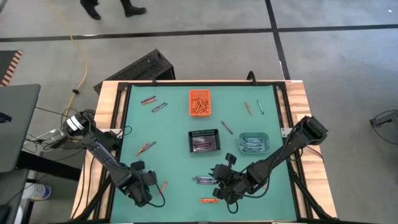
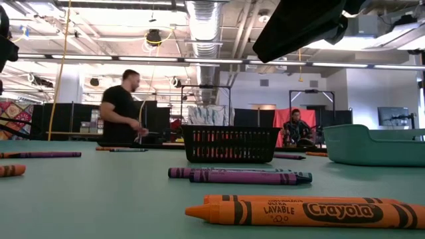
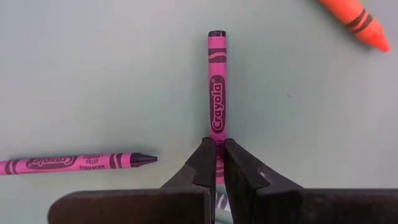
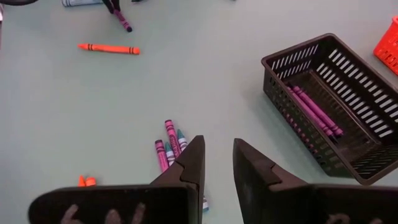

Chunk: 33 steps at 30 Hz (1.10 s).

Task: Sort crayons
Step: Put the violet crayon into the black bin

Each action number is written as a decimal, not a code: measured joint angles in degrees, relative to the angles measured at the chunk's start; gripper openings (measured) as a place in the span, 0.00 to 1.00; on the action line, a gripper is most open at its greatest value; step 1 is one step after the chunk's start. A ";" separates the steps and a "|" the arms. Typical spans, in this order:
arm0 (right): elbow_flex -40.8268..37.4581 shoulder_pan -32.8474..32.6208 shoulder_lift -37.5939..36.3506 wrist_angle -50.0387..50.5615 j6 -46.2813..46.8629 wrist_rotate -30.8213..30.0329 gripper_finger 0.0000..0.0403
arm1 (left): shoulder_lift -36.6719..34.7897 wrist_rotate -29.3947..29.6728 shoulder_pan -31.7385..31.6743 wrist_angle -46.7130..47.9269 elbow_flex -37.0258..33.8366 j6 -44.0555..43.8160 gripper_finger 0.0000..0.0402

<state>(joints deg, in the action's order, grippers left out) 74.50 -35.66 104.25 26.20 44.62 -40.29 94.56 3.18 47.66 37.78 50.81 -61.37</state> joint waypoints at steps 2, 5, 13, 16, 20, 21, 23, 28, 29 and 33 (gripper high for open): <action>0.00 -0.02 0.00 0.02 0.00 0.00 0.19 | 0.02 0.16 0.01 -0.04 -0.02 0.52 0.01; 0.00 -0.28 0.00 0.02 0.00 0.00 0.19 | 0.06 1.07 0.07 -0.11 -0.02 1.07 0.01; 0.00 -1.16 0.00 0.02 0.00 -0.02 0.19 | -0.91 4.81 -0.11 0.15 1.02 8.48 0.01; 0.00 -1.16 0.00 0.05 0.00 -0.02 0.19 | -3.48 7.73 -1.40 1.99 3.42 11.98 0.01; 0.00 -1.16 0.00 0.09 0.00 -0.03 0.19 | -6.40 12.95 -3.82 4.54 6.86 17.96 0.01; 0.00 -1.16 0.00 0.11 -0.04 -0.04 0.19 | -7.02 15.43 -4.64 4.19 7.74 20.44 0.01; 0.00 -1.16 0.00 0.15 -0.07 -0.11 0.19 | -8.11 21.42 -6.84 1.97 9.36 26.41 0.01; 0.00 -1.16 0.00 0.34 -0.67 -0.79 0.19 | -7.65 24.39 -16.40 -12.31 9.77 43.90 0.01; 0.00 -1.16 0.00 0.35 -0.94 -0.81 0.19 | -7.04 22.58 -18.75 -15.87 9.79 46.75 0.01; 0.02 -1.53 0.00 0.57 -1.33 -0.83 0.19 | -3.96 15.65 -27.71 -24.86 9.77 54.59 0.01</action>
<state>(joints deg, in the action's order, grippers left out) 74.52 -37.19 104.25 26.77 43.29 -41.12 90.60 18.83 19.95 12.92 60.58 -6.79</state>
